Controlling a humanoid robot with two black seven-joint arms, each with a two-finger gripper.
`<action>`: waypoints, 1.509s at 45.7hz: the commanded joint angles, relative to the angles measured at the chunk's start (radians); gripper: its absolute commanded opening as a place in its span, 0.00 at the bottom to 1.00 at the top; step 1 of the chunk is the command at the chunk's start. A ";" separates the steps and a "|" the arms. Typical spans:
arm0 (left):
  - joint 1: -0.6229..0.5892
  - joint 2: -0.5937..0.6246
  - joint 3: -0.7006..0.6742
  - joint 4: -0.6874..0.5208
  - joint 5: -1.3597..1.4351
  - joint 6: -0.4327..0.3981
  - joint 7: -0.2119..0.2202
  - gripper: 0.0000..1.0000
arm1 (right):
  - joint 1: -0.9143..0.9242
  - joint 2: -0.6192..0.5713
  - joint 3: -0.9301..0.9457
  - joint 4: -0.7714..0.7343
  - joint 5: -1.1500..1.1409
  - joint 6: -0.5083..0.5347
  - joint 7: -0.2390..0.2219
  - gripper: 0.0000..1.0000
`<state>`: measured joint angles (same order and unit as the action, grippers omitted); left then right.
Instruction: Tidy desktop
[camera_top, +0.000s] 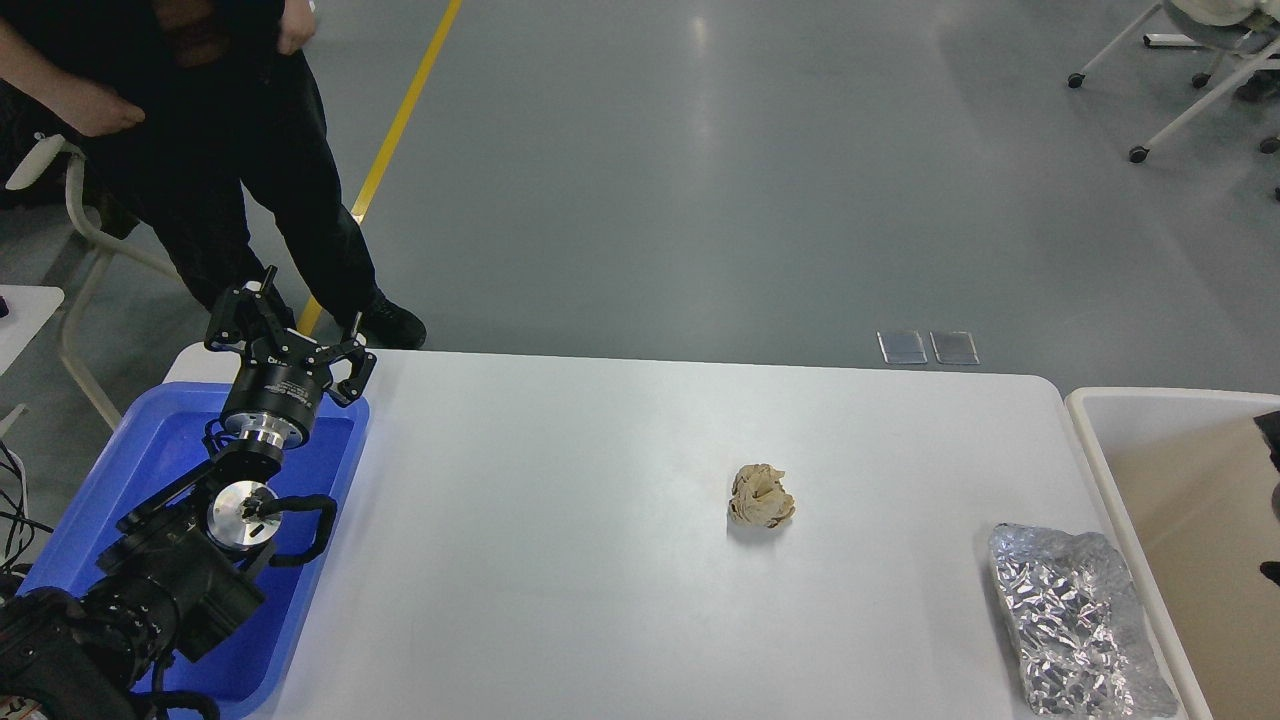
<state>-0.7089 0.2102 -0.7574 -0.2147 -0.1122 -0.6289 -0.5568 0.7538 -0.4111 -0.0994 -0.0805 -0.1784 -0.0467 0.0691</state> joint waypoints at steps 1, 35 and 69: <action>0.000 0.000 0.001 0.000 0.000 0.000 0.000 1.00 | 0.123 -0.138 0.130 0.053 0.031 0.076 0.000 0.99; 0.000 0.000 0.001 0.000 0.000 0.000 0.000 1.00 | 0.217 -0.515 0.912 0.794 0.013 0.159 0.011 0.99; 0.000 0.000 0.001 0.000 0.000 0.000 0.000 1.00 | -0.320 -0.017 1.224 0.938 -0.003 0.166 0.308 0.99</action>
<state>-0.7087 0.2102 -0.7563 -0.2147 -0.1121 -0.6289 -0.5568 0.5874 -0.5669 1.0681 0.8427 -0.1779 0.1126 0.3182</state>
